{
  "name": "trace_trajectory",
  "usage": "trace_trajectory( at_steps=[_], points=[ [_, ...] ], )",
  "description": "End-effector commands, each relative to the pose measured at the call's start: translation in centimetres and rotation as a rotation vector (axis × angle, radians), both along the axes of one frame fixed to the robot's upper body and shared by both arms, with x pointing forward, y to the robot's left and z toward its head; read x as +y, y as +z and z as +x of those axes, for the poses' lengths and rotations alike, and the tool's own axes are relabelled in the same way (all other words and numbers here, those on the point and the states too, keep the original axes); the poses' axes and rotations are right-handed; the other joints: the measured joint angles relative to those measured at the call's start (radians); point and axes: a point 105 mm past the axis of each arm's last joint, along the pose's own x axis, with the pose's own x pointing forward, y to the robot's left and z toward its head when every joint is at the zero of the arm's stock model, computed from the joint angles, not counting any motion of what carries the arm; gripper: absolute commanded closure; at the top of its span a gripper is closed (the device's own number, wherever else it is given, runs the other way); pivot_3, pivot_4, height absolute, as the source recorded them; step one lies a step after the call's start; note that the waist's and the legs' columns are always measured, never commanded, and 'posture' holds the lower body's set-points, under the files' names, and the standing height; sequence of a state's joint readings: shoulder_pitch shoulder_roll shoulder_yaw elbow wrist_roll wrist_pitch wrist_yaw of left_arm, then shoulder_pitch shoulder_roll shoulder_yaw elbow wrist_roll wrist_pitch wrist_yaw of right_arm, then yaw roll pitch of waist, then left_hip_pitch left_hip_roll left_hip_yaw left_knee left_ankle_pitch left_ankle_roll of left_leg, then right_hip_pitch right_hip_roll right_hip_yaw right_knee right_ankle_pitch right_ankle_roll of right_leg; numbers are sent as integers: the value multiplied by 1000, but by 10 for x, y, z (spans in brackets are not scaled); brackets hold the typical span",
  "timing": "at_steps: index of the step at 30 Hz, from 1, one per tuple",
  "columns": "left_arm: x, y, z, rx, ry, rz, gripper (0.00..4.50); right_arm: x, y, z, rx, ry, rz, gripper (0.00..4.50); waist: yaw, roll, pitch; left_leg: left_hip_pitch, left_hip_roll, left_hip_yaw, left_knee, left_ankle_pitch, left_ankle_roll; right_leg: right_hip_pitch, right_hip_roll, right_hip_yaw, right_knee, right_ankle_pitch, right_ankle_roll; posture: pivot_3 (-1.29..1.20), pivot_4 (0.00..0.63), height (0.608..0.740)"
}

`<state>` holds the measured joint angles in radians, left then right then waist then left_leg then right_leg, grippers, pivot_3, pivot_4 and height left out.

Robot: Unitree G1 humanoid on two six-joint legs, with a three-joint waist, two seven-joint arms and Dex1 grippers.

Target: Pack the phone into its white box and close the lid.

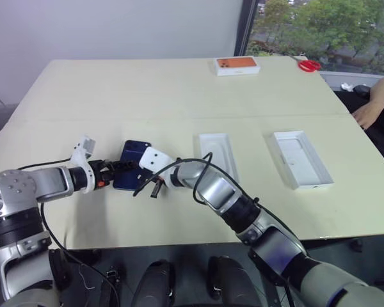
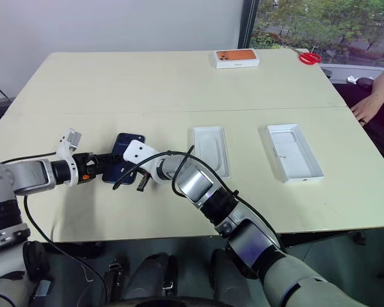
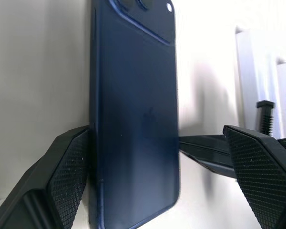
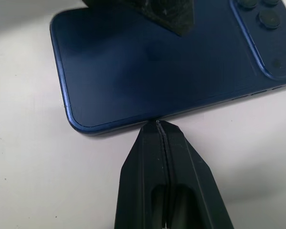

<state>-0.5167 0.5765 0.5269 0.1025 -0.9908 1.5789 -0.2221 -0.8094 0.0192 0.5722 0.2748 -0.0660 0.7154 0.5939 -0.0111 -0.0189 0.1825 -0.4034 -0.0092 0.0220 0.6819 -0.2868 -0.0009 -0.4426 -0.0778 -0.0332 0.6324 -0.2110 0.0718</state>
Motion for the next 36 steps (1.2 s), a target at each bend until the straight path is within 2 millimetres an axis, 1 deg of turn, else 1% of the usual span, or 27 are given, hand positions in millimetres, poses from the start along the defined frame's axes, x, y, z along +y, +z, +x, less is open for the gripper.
trace_trajectory(
  at_steps=[1, 2, 4, 6, 7, 16, 19, 21, 23, 25, 30, 32, 34, 36],
  points=[
    [-13, -8, -7, 50, -66, -48, 31, 4, 10, -3, -36, 22, 30, 4500, 0, 0, 0, 0, 0, 0, 0, 0, 0, 0, 0, 0, 0, 0, 0, 0, 150, 740],
    [-13, -7, -7, 48, -66, -49, 31, 3, 10, -4, -37, 22, 28, 4500, -1, 0, 0, 0, 0, 0, 0, 0, 0, 0, 0, 0, 0, 0, 0, 0, 150, 740],
    [-12, -5, -7, 45, -65, -45, 552, 2, 10, -3, -35, 18, 29, 4500, -2, 0, 0, 0, 0, 0, 0, 0, 0, 0, 0, 0, 0, 0, 0, 0, 150, 740],
    [-9, -5, -6, 46, -56, -41, 1312, 1, 11, -3, -36, 14, 30, 4500, -4, 0, 0, 0, 0, 0, 0, 0, 0, 0, 0, 0, 0, 0, 0, 0, 150, 740],
    [-8, -4, -5, 45, -53, -39, 1789, 0, 11, -3, -37, 12, 30, 4500, -5, 0, 0, 0, 0, 0, 0, 0, 0, -1, 0, 0, 0, 0, 0, 0, 150, 740],
    [-2, -1, -3, 45, -34, -52, 1789, -10, 16, -1, -55, -3, 25, 4500, -7, 0, 0, -1, 0, 0, -1, 0, 0, -1, 1, 0, 0, 0, 0, 0, 150, 740],
    [-1, -1, -3, 46, -27, -61, 2646, -12, 22, -1, -67, -9, 34, 4500, -8, 0, 0, -1, 0, 0, -1, 0, 0, -1, 1, 0, 0, 0, 0, 0, 150, 740],
    [0, 0, -3, 43, -25, -68, 3613, -14, 28, -1, -81, -10, 41, 4500, -7, -1, 0, -1, 0, 0, -1, 0, 0, -2, 1, 0, 0, 0, 0, 0, 150, 740],
    [-1, 2, -3, 32, -29, -79, 4480, -18, 35, -2, -97, -9, 49, 4500, -8, -1, 0, -1, 0, 0, -1, 0, 0, -2, 0, 0, 0, 0, 0, 0, 150, 740],
    [-1, 6, -3, 17, -31, -87, 4480, -22, 43, -2, -110, -14, 61, 4500, -8, -1, 0, -1, 0, 0, -1, 0, 0, -2, 0, 0, 0, 0, 0, 0, 150, 740],
    [-4, 21, 0, -49, -34, -136, 4480, -45, 72, -8, -155, -17, 96, 4500, -7, -1, 0, -2, 0, 0, -1, 0, 0, -2, 0, 0, -1, 0, 0, 0, 150, 740],
    [-10, 30, 3, -88, -41, -164, 4480, -57, 81, -12, -166, -18, 111, 4500, -3, -1, 1, -2, 0, 0, -2, 0, 0, -2, 0, 0, -1, 0, 0, 0, 150, 740],
    [-27, 42, 6, -141, -84, -212, 4480, -74, 91, -16, -186, -17, 125, 4500, 3, -2, 1, -3, 0, -1, -1, 0, 0, -2, 0, -1, -1, 0, 0, 0, 150, 740],
    [-56, 58, 12, -238, -101, -246, 4480, -103, 101, -18, -208, -38, 131, 4500, 19, -2, 1, -4, 0, -1, 0, 0, 0, -2, -1, -1, -2, 0, 0, 0, 150, 740]
  ],
)
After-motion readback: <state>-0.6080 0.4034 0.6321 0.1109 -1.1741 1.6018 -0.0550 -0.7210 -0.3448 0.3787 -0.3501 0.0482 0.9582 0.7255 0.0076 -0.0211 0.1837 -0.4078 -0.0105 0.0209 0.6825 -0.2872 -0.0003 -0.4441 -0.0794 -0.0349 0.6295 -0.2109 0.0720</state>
